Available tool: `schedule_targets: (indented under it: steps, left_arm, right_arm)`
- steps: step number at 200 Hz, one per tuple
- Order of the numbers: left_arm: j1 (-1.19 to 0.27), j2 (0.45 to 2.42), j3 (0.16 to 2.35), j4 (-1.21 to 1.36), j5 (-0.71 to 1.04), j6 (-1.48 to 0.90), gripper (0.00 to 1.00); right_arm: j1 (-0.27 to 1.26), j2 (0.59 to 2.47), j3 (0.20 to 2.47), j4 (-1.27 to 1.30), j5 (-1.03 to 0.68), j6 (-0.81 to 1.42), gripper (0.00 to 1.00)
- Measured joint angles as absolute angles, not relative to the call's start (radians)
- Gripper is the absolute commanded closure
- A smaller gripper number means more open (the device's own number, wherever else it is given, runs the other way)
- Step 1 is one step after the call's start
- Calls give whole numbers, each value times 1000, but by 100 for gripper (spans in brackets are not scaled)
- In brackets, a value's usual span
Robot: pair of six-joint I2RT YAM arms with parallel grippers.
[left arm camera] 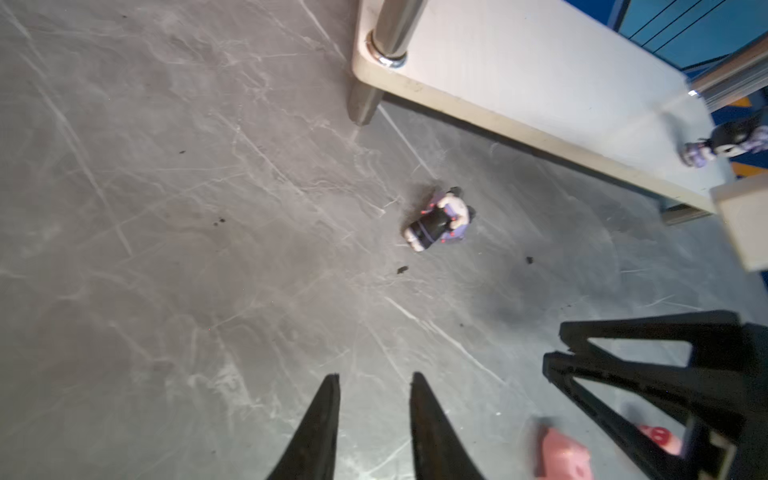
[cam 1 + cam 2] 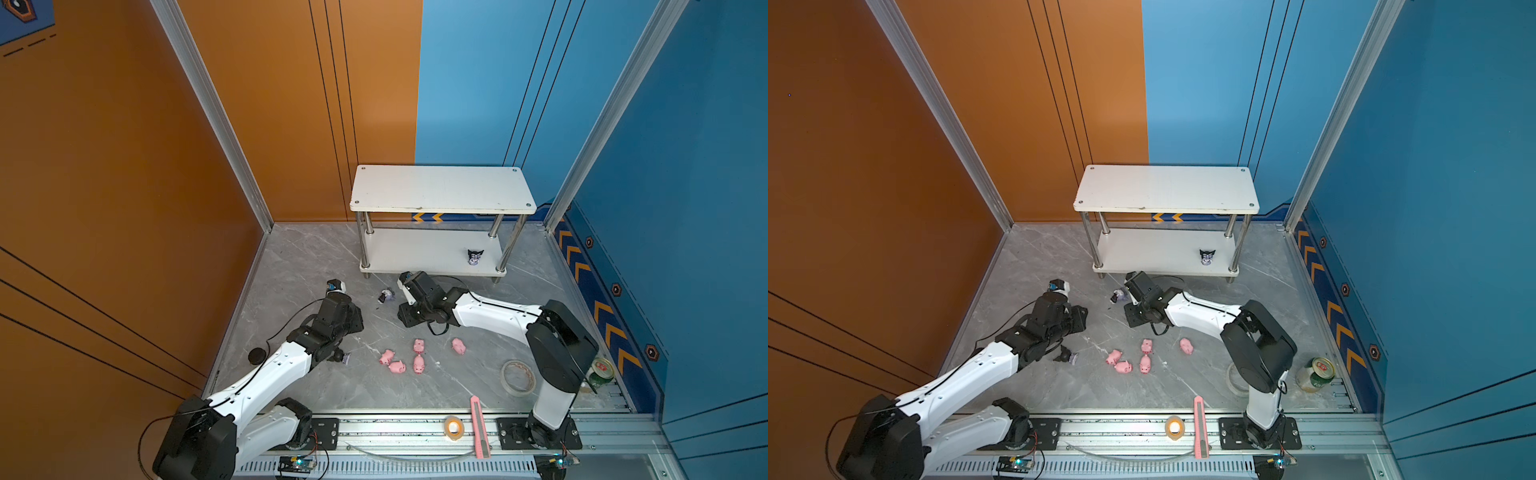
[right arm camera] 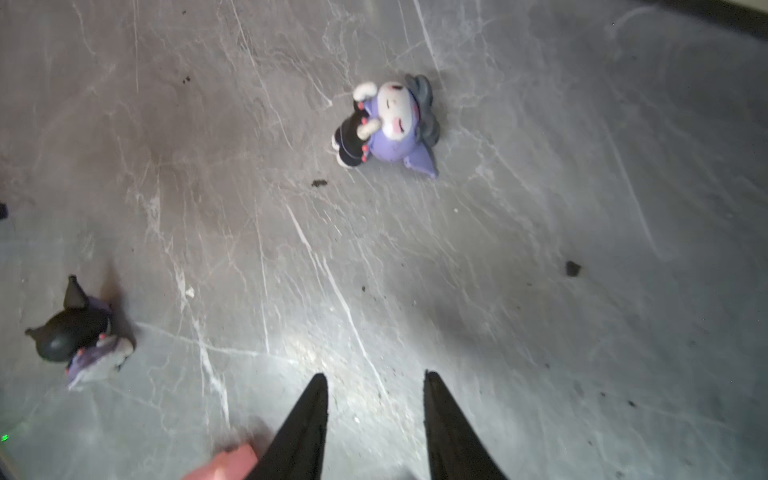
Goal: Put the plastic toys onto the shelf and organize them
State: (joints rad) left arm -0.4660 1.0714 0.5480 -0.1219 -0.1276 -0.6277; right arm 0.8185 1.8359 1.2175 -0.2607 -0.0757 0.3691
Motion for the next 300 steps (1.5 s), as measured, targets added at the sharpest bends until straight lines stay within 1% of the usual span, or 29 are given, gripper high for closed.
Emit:
schedule_targets:
  steps: [18,32,49,51,54,55,60,61,68,71,102,104,107,139,152,172,212,234,271,288,300]
  left_arm:
    - [-451,1076,538,-124,-126,-630,51]
    - [-450,1097,538,-111,-118,-621,40]
    - [-451,1151,538,-66,-91,-620,32]
    - [-451,1157,538,-62,-87,-617,28]
    - [-451,1172,538,-52,-80,-611,18]
    - [-451,1177,538,-47,-77,-613,16]
    - [-451,1199,538,-34,-68,-600,15]
    - [-451,1206,539,-28,-65,-603,12]
    - [-451,1242,542,-7,-48,-596,5]
    - [-451,1257,544,1,-41,-595,4]
    - [-458,1437,625,66,29,-540,12]
    - [-459,1448,632,72,34,-537,16]
    - [-460,1461,640,77,36,-536,17]
    - [-469,1571,724,128,54,-480,21]
    - [-471,1616,756,142,54,-462,27]
    - [-472,1680,804,149,54,-437,35]
    - [-474,1787,902,141,53,-407,38]
    - [-482,1824,945,134,50,-394,48]
    - [-494,1844,968,121,46,-374,57]
    - [-498,1844,968,116,46,-373,63]
    - [-503,1844,968,113,46,-371,64]
  right_arm:
    - [830,1873,1239,-229,-68,355,55]
    - [830,1879,1238,-207,-67,355,55]
    - [823,1866,1214,-159,-68,361,55]
    - [821,1861,1209,-154,-70,363,55]
    - [818,1853,1201,-146,-70,364,55]
    - [817,1851,1198,-146,-71,365,55]
    - [812,1835,1183,-138,-73,369,55]
    - [811,1833,1180,-136,-73,371,55]
    - [803,1808,1157,-127,-76,374,55]
    - [799,1794,1145,-125,-78,380,55]
    - [751,1634,1039,-109,-78,410,55]
    - [748,1623,1032,-109,-78,411,55]
    - [744,1610,1026,-108,-77,413,55]
    - [719,1500,957,-105,-73,420,55]
    - [714,1473,938,-106,-73,420,55]
    - [705,1445,920,-113,-74,419,55]
    - [656,1409,900,-124,-73,420,55]
    - [652,1390,893,-130,-74,420,54]
    - [642,1373,881,-133,-74,424,54]
    - [640,1372,881,-138,-74,424,54]
    - [640,1372,880,-139,-75,424,54]
